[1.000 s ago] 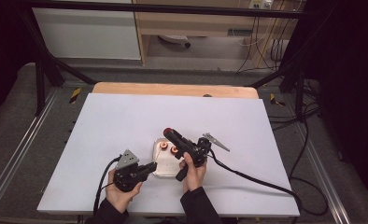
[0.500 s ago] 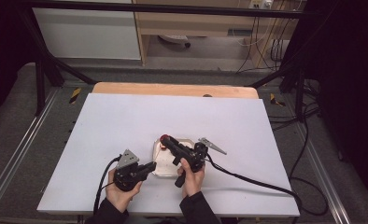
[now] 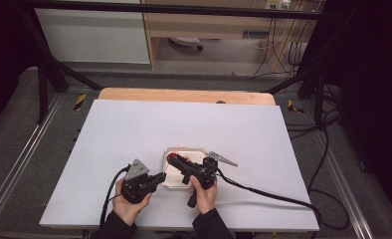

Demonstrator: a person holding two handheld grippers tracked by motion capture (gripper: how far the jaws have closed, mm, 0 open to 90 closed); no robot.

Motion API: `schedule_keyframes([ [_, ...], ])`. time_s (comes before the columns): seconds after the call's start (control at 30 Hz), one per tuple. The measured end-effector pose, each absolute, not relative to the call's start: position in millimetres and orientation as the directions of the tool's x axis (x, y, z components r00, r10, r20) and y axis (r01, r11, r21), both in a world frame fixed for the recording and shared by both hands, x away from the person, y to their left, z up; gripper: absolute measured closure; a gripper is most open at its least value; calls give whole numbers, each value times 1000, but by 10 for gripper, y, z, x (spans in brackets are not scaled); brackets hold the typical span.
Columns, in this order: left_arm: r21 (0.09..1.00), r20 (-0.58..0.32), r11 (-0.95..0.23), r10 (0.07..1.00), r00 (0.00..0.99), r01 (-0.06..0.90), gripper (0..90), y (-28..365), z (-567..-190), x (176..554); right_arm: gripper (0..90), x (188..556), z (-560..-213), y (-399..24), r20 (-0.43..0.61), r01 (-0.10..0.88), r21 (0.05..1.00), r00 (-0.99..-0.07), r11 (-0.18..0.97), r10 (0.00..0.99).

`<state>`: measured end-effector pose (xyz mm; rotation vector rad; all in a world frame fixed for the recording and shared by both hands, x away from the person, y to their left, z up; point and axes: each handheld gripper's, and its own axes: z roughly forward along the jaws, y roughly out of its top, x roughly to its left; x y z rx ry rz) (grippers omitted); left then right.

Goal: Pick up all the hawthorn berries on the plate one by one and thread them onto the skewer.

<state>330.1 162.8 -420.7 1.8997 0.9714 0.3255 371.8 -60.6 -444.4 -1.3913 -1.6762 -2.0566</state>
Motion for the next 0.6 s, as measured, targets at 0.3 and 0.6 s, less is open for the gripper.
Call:
schedule_keyframes([
  [0.3, 835, -165, -247, 740, 653, 492, 883, 1600, -4222, 3332, 616, 3643, -4524, -566, 703, 634, 706, -569, -316, 427],
  [0.6, 833, -145, -273, 731, 667, 480, 883, 1582, -4243, 3345, 613, 3607, -4539, -560, 676, 627, 727, -580, -281, 454],
])
